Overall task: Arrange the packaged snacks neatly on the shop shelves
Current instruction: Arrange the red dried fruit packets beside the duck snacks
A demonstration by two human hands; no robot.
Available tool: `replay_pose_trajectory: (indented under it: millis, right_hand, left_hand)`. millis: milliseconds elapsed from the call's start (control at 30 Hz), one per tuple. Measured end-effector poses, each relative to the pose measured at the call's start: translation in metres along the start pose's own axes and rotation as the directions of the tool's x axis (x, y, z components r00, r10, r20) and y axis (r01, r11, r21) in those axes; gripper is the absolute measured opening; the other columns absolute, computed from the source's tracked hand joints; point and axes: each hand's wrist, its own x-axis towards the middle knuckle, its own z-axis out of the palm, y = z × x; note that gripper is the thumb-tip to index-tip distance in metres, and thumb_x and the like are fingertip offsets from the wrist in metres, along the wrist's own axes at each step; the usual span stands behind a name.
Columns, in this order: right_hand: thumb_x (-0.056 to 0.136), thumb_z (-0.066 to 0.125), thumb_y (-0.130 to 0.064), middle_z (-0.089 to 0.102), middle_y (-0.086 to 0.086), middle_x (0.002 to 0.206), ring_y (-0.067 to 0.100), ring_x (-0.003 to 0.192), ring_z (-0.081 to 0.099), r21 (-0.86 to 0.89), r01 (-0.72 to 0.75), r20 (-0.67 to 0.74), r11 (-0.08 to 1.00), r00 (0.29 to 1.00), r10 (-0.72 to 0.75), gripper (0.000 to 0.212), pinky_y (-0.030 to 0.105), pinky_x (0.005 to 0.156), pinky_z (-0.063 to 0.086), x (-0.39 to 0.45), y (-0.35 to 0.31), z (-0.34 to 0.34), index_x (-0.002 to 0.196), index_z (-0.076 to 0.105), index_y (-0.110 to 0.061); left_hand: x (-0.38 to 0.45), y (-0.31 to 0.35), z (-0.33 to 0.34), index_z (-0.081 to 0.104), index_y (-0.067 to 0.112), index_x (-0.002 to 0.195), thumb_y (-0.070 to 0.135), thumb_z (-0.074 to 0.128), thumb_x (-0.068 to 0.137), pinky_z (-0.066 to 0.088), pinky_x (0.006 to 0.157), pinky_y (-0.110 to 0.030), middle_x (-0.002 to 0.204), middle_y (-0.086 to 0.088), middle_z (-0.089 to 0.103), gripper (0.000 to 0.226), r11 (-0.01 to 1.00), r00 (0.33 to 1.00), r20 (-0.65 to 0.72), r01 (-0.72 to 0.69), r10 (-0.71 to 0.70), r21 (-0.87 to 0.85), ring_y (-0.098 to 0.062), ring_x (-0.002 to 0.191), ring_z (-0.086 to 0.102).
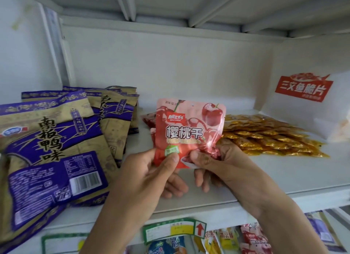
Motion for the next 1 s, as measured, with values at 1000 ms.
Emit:
replay_pose_trajectory:
  millis: [1000]
  right_hand:
    - [0.097,0.052,-0.046,0.045,0.005,0.045,0.016,0.047,0.039,-0.026,0.007,0.035,1.000,0.999,-0.006,0.052,0.019,0.057,0.036,-0.008,0.004,-0.010,0.067,0.071,-0.008]
  left_hand:
    - [-0.006,0.006,-0.005,0.073,0.011,0.100,0.035,0.058,0.094,0.063,0.068,-0.031,0.081,-0.011,0.080,0.029,0.994,1.000,-0.014,-0.009,0.008,-0.107,-0.027,0.074,0.079]
